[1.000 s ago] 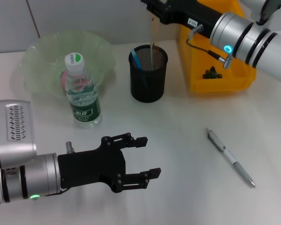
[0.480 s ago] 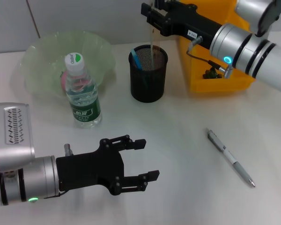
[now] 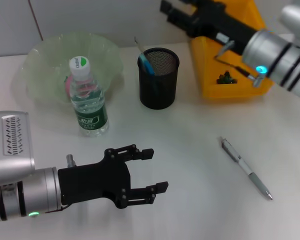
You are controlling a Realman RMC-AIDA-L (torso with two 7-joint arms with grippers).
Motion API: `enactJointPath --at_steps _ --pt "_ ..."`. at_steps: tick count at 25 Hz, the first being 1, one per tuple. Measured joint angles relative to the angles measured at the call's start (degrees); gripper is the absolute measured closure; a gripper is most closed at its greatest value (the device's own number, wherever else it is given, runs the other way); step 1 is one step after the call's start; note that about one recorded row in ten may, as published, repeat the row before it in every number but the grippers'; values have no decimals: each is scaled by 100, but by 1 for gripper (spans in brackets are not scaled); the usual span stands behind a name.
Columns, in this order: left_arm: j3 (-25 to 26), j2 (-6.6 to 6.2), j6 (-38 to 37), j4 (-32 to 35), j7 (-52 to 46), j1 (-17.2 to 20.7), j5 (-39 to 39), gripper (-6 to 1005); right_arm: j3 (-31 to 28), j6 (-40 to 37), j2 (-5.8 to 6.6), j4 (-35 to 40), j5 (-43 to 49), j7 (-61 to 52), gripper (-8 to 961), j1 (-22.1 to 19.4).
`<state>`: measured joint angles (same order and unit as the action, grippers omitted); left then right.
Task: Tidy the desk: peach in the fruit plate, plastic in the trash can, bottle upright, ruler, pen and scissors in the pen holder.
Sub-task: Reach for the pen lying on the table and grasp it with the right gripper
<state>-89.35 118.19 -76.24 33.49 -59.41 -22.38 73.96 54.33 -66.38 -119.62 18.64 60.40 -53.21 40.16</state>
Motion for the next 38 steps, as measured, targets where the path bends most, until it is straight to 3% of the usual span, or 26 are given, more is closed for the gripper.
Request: enactJointPath --at_steps 3,5,7,8,9,12,15,17,18,20,22,23,24,28,34,38 --pt "49 0 -4 0 0 18 10 214 -334 -805 18 621 -267 -377 253 -569" --pt "77 1 -9 0 7 26 13 214 -330 -843 25 941 -303 -664 211 -756" --pt "104 2 -11 -1 34 33 13 214 -289 -683 34 1730 -148 -1430 211 -1104" --pt "125 2 -11 -7 59 36 13 214 -267 -402 34 2567 377 -2240 211 -1364" --pt "135 2 -11 -11 71 37 12 214 -267 -402 34 2567 377 -2240 212 -1364" --pt "188 2 -20 -18 86 46 -1 214 -264 -242 20 3964 1982 -3831 212 -1627" --pt "261 1 -29 -50 105 63 6 214 -305 -637 13 5468 4004 -5929 212 -1693" --pt "269 2 -68 -64 138 101 1 214 -416 -1203 29 6292 5129 -7160 213 -1618" --pt "272 0 -88 -63 146 114 -4 214 -550 -1885 47 6955 5969 -8078 213 -1483" --pt "287 -15 -214 -49 150 141 -6 214 -598 -2147 51 7204 6302 -8356 213 -1411" --pt "331 -41 -368 -48 150 141 6 214 -726 -3004 90 7725 7227 -9069 213 -1143" --pt "368 -85 -483 -57 150 141 25 214 -825 -3697 159 7888 7678 -9398 213 -896" --pt "368 -85 -483 -57 150 141 25 214 -825 -3697 159 7888 7678 -9398 214 -896" --pt "407 -201 -628 -76 132 140 37 214 -920 -4875 340 7560 8265 -9809 214 -384" --pt "420 -243 -637 -80 115 141 48 214 -647 -5044 343 7240 9129 -9903 215 -180" --pt "425 -246 -641 -80 144 140 112 214 -447 -4835 246 6623 9552 -9946 215 -12"
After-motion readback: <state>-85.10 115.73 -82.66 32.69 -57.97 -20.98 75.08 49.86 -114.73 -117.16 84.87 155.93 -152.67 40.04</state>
